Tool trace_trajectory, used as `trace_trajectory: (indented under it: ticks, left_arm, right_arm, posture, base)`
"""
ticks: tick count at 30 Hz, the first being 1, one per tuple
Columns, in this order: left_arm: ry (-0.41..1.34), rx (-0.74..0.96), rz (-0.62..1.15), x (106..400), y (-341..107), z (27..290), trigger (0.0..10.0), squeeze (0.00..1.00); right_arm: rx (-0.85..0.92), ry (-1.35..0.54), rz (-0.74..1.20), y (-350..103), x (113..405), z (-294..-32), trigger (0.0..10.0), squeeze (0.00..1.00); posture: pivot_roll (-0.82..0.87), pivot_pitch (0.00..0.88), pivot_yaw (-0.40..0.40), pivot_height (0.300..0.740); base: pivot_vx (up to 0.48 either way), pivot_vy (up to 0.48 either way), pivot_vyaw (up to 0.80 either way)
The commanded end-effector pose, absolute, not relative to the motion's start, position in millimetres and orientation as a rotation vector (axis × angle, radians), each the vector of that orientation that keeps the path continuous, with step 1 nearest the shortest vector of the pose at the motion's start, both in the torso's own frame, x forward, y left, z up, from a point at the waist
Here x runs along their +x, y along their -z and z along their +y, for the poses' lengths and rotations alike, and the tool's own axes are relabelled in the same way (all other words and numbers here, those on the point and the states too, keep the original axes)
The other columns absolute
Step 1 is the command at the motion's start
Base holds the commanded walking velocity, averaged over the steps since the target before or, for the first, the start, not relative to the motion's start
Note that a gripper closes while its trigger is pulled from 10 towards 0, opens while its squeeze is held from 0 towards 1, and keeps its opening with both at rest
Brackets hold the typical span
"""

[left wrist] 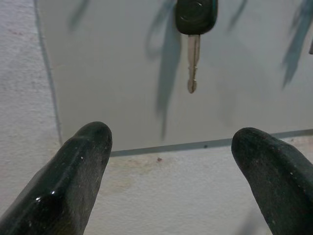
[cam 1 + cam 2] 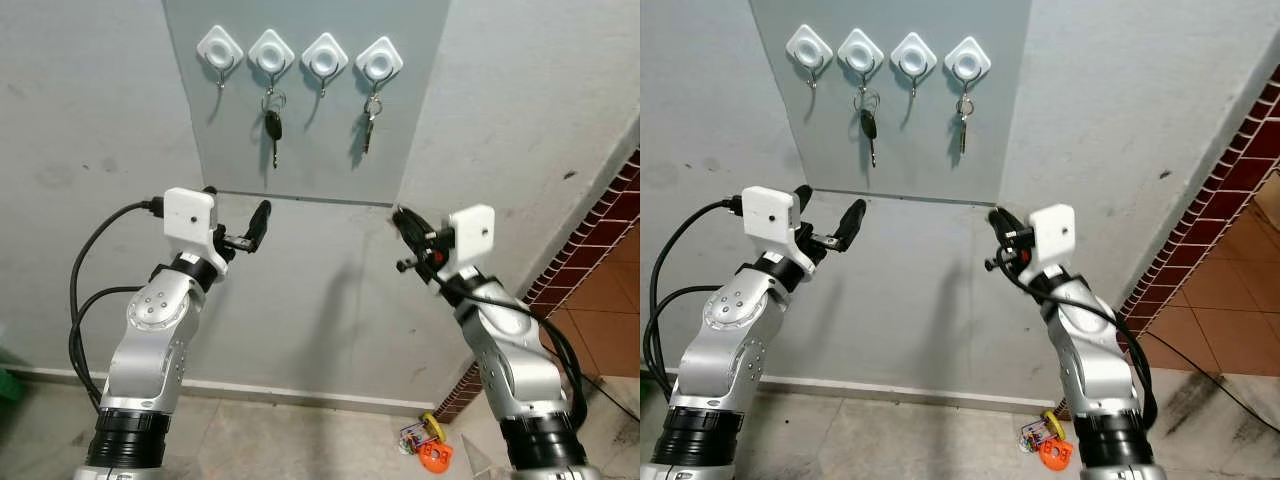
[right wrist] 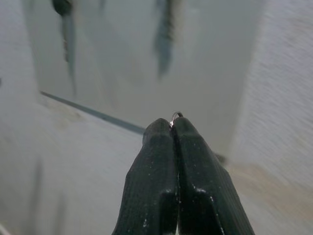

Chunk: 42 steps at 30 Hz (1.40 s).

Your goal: Hang keys on a hook

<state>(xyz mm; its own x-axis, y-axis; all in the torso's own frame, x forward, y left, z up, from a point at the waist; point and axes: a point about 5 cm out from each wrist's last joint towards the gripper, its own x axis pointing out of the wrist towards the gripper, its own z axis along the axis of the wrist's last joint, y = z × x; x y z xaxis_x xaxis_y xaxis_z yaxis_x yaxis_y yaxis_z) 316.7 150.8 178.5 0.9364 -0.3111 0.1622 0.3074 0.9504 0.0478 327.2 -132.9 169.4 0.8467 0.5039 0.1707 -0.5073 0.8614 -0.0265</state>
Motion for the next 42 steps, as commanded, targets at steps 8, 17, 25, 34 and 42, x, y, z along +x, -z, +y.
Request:
trace_trajectory:
  ticks: [8,17,25,34,42]
  left_arm:
    - [0.424,0.023,-0.251,315.1,-198.7,134.1,10.0,0.0]
    - [0.476,0.009,-0.283,314.9,-209.5,121.3,10.0,0.0]
    - [0.509,0.008,-0.305,314.0,-218.6,115.8,10.0,0.0]
    - [0.522,0.012,-0.325,312.9,-227.3,113.9,10.0,0.0]
    - [0.528,0.014,-0.322,311.2,-229.3,112.5,10.0,0.0]
  right_arm:
    - [0.062,-0.699,-0.232,-195.0,348.5,-98.9,10.0,0.0]
    - [0.108,-0.758,-0.281,-214.9,361.8,-77.8,10.0,0.0]
    - [0.152,-0.779,-0.335,-234.2,372.0,-68.4,10.0,0.0]
    - [0.214,-0.777,-0.379,-250.5,379.5,-68.9,10.0,0.0]
    - [0.324,-0.786,-0.419,-264.8,384.6,-72.4,10.0,0.0]
  posture:
    - [0.04,0.016,-0.033,0.74]
    - [0.05,0.015,-0.036,0.74]
    - [0.06,0.028,-0.038,0.74]
    - [0.06,0.044,-0.036,0.74]
    - [0.06,0.057,-0.032,0.74]
  base:
    - [0.0,0.0,0.0]
    - [0.0,0.0,0.0]
    - [0.0,0.0,0.0]
    - [0.0,0.0,0.0]
    - [0.0,0.0,0.0]
